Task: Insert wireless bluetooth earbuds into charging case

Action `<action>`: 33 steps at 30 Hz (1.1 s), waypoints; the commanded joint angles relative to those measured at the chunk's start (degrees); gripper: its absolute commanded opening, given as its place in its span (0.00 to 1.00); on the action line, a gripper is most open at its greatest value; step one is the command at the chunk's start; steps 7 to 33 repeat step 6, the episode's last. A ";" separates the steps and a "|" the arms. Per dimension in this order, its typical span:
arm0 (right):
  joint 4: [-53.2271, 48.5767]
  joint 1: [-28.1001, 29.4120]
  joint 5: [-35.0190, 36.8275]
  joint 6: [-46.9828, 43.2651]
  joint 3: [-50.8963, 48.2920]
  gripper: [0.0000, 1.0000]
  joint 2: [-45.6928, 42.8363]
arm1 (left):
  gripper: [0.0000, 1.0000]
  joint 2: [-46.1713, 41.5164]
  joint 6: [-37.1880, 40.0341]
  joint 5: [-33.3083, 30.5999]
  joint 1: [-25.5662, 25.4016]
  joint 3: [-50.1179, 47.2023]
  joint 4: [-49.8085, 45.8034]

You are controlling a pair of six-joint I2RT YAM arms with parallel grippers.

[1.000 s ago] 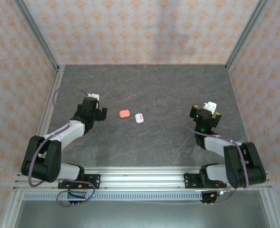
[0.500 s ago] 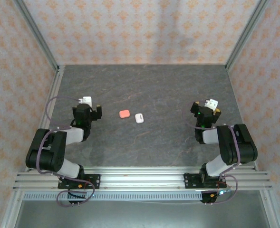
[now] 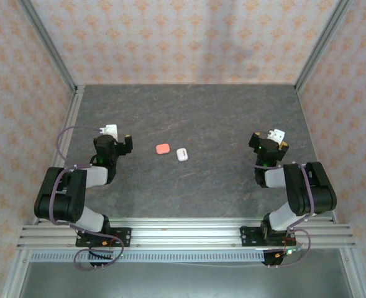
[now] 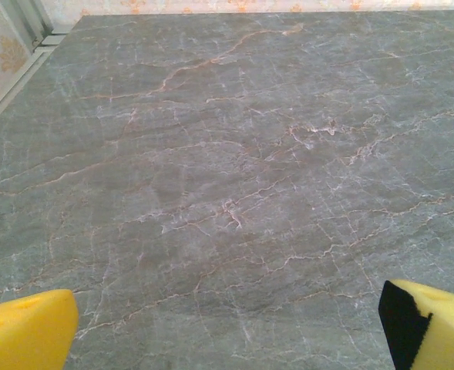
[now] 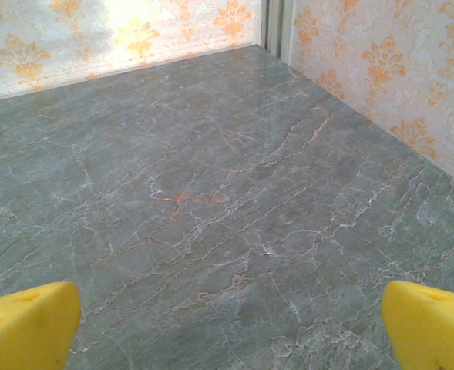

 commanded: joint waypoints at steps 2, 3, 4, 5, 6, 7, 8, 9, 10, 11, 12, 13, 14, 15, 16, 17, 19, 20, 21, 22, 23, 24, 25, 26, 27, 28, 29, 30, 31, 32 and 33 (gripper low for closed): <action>-0.70 -0.10 -1.07 0.03 0.72 0.99 0.35 | 1.00 0.27 -0.39 -0.19 -0.37 -0.45 2.20; -0.69 -0.06 -1.08 0.00 0.71 0.99 0.27 | 1.00 0.24 -0.53 -0.23 -0.36 -0.45 2.16; -0.59 -0.06 -1.10 0.04 0.59 0.99 0.24 | 1.00 0.24 -0.53 -0.23 -0.37 -0.45 2.21; -0.49 -0.10 -1.08 0.04 0.50 0.99 0.20 | 1.00 0.24 -0.46 -0.26 -0.36 -0.45 2.14; -0.35 -0.10 -1.09 0.03 0.44 0.99 0.19 | 1.00 0.24 -0.47 -0.26 -0.35 -0.43 2.15; -0.35 -0.10 -1.09 0.03 0.44 0.99 0.19 | 1.00 0.24 -0.47 -0.26 -0.35 -0.43 2.15; -0.35 -0.10 -1.09 0.03 0.44 0.99 0.19 | 1.00 0.24 -0.47 -0.26 -0.35 -0.43 2.15; -0.35 -0.10 -1.09 0.03 0.44 0.99 0.19 | 1.00 0.24 -0.47 -0.26 -0.35 -0.43 2.15; -0.35 -0.10 -1.09 0.03 0.44 0.99 0.19 | 1.00 0.24 -0.47 -0.26 -0.35 -0.43 2.15; -0.35 -0.10 -1.09 0.03 0.44 0.99 0.19 | 1.00 0.24 -0.47 -0.26 -0.35 -0.43 2.15; -0.35 -0.10 -1.09 0.03 0.44 0.99 0.19 | 1.00 0.24 -0.47 -0.26 -0.35 -0.43 2.15; -0.35 -0.10 -1.09 0.03 0.44 0.99 0.19 | 1.00 0.24 -0.47 -0.26 -0.35 -0.43 2.15; -0.35 -0.10 -1.09 0.03 0.44 0.99 0.19 | 1.00 0.24 -0.47 -0.26 -0.35 -0.43 2.15; -0.35 -0.10 -1.09 0.03 0.44 0.99 0.19 | 1.00 0.24 -0.47 -0.26 -0.35 -0.43 2.15; -0.35 -0.10 -1.09 0.03 0.44 0.99 0.19 | 1.00 0.24 -0.47 -0.26 -0.35 -0.43 2.15; -0.35 -0.10 -1.09 0.03 0.44 0.99 0.19 | 1.00 0.24 -0.47 -0.26 -0.35 -0.43 2.15; -0.35 -0.10 -1.09 0.03 0.44 0.99 0.19 | 1.00 0.24 -0.47 -0.26 -0.35 -0.43 2.15; -0.35 -0.10 -1.09 0.03 0.44 0.99 0.19 | 1.00 0.24 -0.47 -0.26 -0.35 -0.43 2.15; -0.35 -0.10 -1.09 0.03 0.44 0.99 0.19 | 1.00 0.24 -0.47 -0.26 -0.35 -0.43 2.15; -0.35 -0.10 -1.09 0.03 0.44 0.99 0.19 | 1.00 0.24 -0.47 -0.26 -0.35 -0.43 2.15; -0.35 -0.10 -1.09 0.03 0.44 0.99 0.19 | 1.00 0.24 -0.47 -0.26 -0.35 -0.43 2.15; -0.35 -0.10 -1.09 0.03 0.44 0.99 0.19 | 1.00 0.24 -0.47 -0.26 -0.35 -0.43 2.15; -0.35 -0.10 -1.09 0.03 0.44 0.99 0.19 | 1.00 0.24 -0.47 -0.26 -0.35 -0.43 2.15; -0.35 -0.10 -1.09 0.03 0.44 0.99 0.19 | 1.00 0.24 -0.47 -0.26 -0.35 -0.43 2.15; -0.35 -0.10 -1.09 0.03 0.44 0.99 0.19 | 1.00 0.24 -0.47 -0.26 -0.35 -0.43 2.15; -0.35 -0.10 -1.09 0.03 0.44 0.99 0.19 | 1.00 0.24 -0.47 -0.26 -0.35 -0.43 2.15; -0.35 -0.10 -1.09 0.03 0.44 0.99 0.19 | 1.00 0.24 -0.47 -0.26 -0.35 -0.43 2.15; -0.35 -0.10 -1.09 0.03 0.44 0.99 0.19 | 1.00 0.24 -0.47 -0.26 -0.35 -0.43 2.15; -0.35 -0.10 -1.09 0.03 0.44 0.99 0.19 | 1.00 0.24 -0.47 -0.26 -0.35 -0.43 2.15; -0.35 -0.10 -1.09 0.03 0.44 0.99 0.19 | 1.00 0.24 -0.47 -0.26 -0.35 -0.43 2.15; -0.35 -0.10 -1.09 0.03 0.44 0.99 0.19 | 1.00 0.24 -0.47 -0.26 -0.35 -0.43 2.15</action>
